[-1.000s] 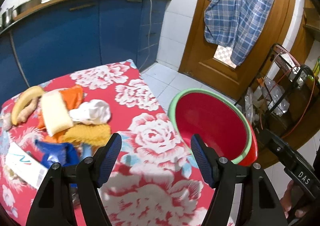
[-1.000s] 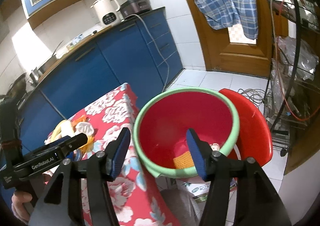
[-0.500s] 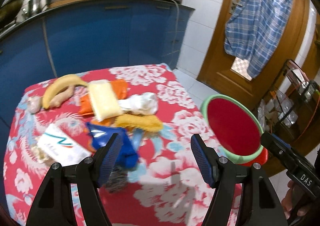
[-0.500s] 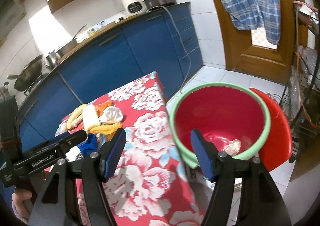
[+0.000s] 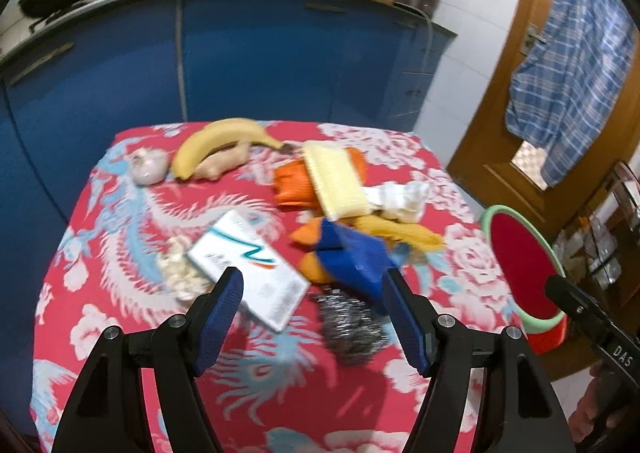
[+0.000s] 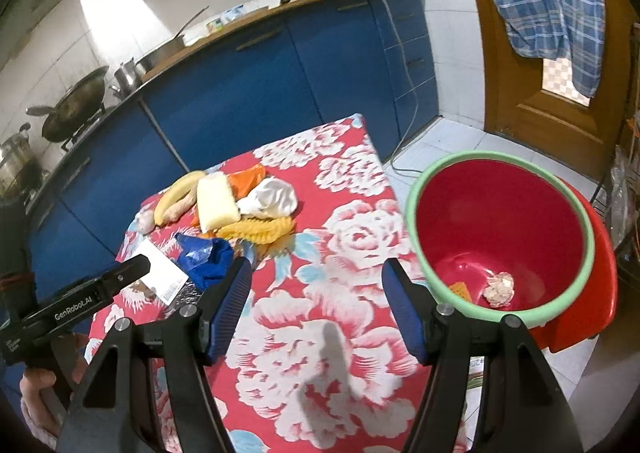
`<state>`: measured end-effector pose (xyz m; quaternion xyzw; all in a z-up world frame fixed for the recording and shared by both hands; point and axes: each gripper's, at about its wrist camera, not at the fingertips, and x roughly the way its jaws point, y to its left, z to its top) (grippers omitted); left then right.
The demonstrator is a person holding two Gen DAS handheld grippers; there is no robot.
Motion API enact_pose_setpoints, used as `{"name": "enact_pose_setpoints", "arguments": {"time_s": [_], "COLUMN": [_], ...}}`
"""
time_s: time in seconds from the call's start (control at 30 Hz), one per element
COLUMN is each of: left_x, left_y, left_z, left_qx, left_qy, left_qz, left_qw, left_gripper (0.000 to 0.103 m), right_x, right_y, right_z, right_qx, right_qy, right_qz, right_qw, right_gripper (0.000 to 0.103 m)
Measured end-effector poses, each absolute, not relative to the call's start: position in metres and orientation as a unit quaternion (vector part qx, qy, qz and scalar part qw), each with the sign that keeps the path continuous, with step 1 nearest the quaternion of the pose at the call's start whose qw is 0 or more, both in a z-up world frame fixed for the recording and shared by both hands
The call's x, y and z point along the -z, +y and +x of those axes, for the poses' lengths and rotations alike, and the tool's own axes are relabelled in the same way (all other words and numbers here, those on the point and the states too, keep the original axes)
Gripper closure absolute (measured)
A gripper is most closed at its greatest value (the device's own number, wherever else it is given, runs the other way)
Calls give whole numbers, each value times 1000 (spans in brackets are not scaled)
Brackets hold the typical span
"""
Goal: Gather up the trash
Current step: 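Move both tools back over the table toward the remaining items, then grasp the blue cloth with the right tool while the left tool grasps the white-and-teal box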
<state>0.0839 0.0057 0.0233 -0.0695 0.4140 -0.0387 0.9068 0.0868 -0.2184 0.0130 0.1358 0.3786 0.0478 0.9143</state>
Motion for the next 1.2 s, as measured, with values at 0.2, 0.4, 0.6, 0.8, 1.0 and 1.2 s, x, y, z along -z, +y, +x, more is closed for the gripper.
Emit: {"name": "enact_pose_setpoints", "arguments": {"time_s": [0.2, 0.4, 0.6, 0.8, 1.0, 1.2], "left_x": [-12, -1, 5, 7, 7, -3], "left_y": [30, 54, 72, 83, 87, 78], "left_z": [84, 80, 82, 83, 88, 99], "left_qx": [15, -2, -13, -18, -13, 12], "left_qy": [424, 430, 432, 430, 427, 411], "left_qz": [-86, -107, -124, -132, -136, -116], "left_qw": [902, 896, 893, 893, 894, 904], "left_gripper": [30, 30, 30, 30, 30, 30], "right_x": [-8, 1, 10, 23, 36, 47], "right_y": [-193, -167, -135, -107, -97, -96], "right_z": [99, 114, 130, 145, 157, 164], "right_qx": [-66, -90, -115, -132, -134, -143], "right_qy": [390, 408, 423, 440, 455, 470], "right_qz": [119, 111, 93, 78, 83, 92], "right_qw": [911, 902, 894, 885, 877, 866], "right_gripper": [34, 34, 34, 34, 37, 52]}}
